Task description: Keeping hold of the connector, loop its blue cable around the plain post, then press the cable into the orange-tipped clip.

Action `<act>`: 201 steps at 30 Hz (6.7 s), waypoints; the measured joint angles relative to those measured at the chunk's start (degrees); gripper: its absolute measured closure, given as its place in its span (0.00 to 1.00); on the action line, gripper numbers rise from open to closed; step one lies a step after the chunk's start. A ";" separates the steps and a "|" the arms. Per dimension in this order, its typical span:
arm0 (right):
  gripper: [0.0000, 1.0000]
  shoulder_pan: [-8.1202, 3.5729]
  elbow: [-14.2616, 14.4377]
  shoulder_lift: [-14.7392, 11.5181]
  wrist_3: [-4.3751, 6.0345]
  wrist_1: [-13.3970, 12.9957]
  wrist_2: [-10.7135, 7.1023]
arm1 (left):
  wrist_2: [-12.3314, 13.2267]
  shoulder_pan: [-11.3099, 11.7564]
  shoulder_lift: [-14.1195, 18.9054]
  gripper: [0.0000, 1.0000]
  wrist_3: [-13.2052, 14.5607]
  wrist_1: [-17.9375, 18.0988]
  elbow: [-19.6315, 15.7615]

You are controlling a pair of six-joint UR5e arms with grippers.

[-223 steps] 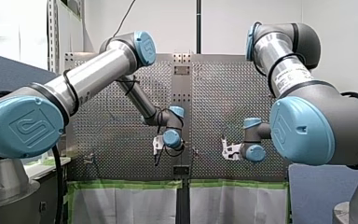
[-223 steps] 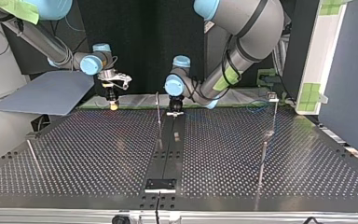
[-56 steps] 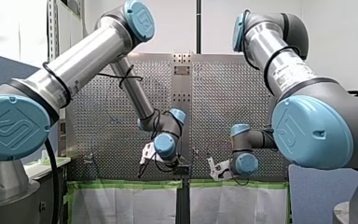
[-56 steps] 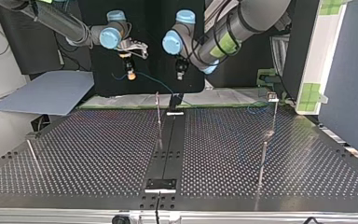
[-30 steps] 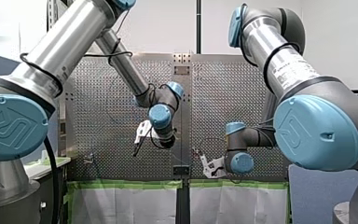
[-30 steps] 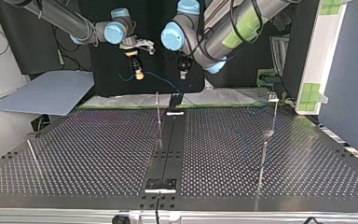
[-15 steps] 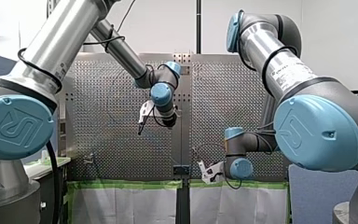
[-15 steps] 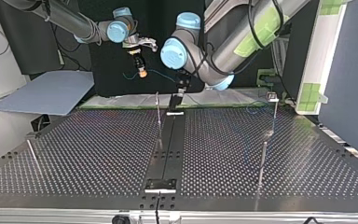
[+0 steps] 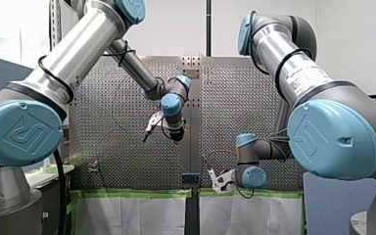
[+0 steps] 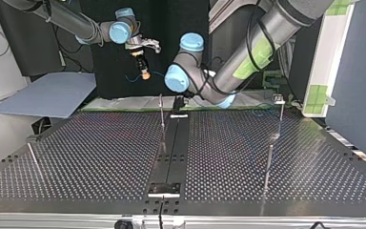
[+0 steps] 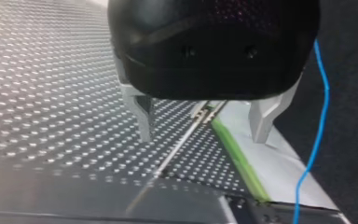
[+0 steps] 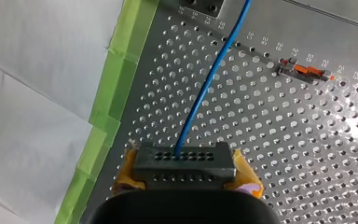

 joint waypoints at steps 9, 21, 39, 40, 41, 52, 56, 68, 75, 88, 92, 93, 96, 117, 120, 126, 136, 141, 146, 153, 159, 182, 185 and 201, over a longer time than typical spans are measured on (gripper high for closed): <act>1.00 0.26 -0.31 0.00 -0.56 0.59 -0.02 | 0.31 0.52 -4.40 0.00 0.79 -4.95 4.97; 1.00 0.51 -0.49 -0.01 -0.91 1.13 0.08 | 0.53 1.52 -4.88 0.00 1.75 -11.04 11.04; 1.00 0.62 -1.08 0.00 -1.33 2.23 0.52 | 0.36 0.23 -7.12 0.00 2.99 -21.18 13.67; 1.00 0.59 -1.09 -0.01 -1.28 2.23 0.53 | 0.46 -0.04 -7.68 0.00 2.96 -21.78 13.98; 1.00 0.58 -1.10 -0.01 -1.25 2.23 0.53 | 0.54 -0.22 -8.11 0.00 2.86 -22.21 14.25; 1.00 0.68 -1.12 0.00 -1.41 2.33 0.53 | 1.07 -0.54 -12.64 0.00 2.52 -25.25 15.83; 1.00 0.71 -1.17 0.00 -1.48 2.51 0.53 | 0.89 -0.37 -12.80 0.00 2.76 -24.86 15.84; 1.00 0.78 -1.20 -0.01 -1.48 2.56 0.53 | 0.58 0.14 -13.49 0.00 3.83 -21.11 16.37; 1.00 0.78 -1.20 -0.01 -1.45 2.47 0.53 | -1.34 0.01 -16.48 0.00 4.51 -21.34 17.77; 1.00 0.94 -1.24 -0.01 -1.53 2.42 0.53 | -1.65 0.18 -19.80 0.00 4.95 -20.06 18.74; 1.00 1.00 -1.31 -0.01 -1.53 2.51 0.53 | -1.37 0.16 -20.07 0.00 5.01 -18.41 19.25; 1.00 1.02 -1.33 -0.01 -1.53 2.53 0.53 | -1.29 0.16 -20.09 0.00 5.03 -17.97 19.38; 1.00 1.09 -1.42 -0.01 -1.53 2.60 0.53 | -1.09 0.21 -20.11 0.00 5.03 -16.51 19.68; 1.00 1.47 -1.80 0.00 -1.95 3.37 0.53 | -2.13 0.39 -27.30 0.00 4.36 -13.94 25.20; 1.00 1.48 -1.83 -0.01 -2.02 3.48 0.53 | -2.17 0.62 -29.06 0.00 4.36 -13.44 25.73; 1.00 1.48 -1.96 -0.01 -2.15 3.64 0.53 | -2.24 1.17 -32.40 0.00 4.54 -12.75 26.31; 1.00 1.48 -2.23 0.00 -2.72 4.34 0.67 | -2.60 1.94 -35.74 0.00 4.66 -11.95 26.19; 1.00 1.49 -2.25 0.00 -2.78 4.46 0.70 | -2.48 2.22 -35.84 0.00 4.74 -11.39 25.69; 1.00 1.50 -2.25 -0.02 -2.84 4.57 0.73 | -2.70 2.35 -35.82 0.00 5.11 -11.23 25.90; 1.00 1.55 -2.25 -0.01 -2.85 4.62 0.86 | -2.71 2.28 -35.80 0.38 5.39 -11.23 26.25; 1.00 1.53 -2.25 -0.01 -2.85 4.62 0.91 | -4.43 2.04 -35.78 0.91 5.51 -10.96 26.28; 1.00 1.39 -2.59 -0.01 -2.89 5.36 1.65 | -4.43 0.85 -29.74 1.00 3.10 -4.72 20.11; 1.00 1.22 -2.60 0.00 -2.76 5.37 1.84 | -4.48 0.80 -28.79 1.00 2.33 -3.11 18.35; 1.00 0.53 -3.09 -0.09 -1.66 5.35 2.01 | -7.27 -0.01 -24.98 1.00 -1.82 5.51 9.68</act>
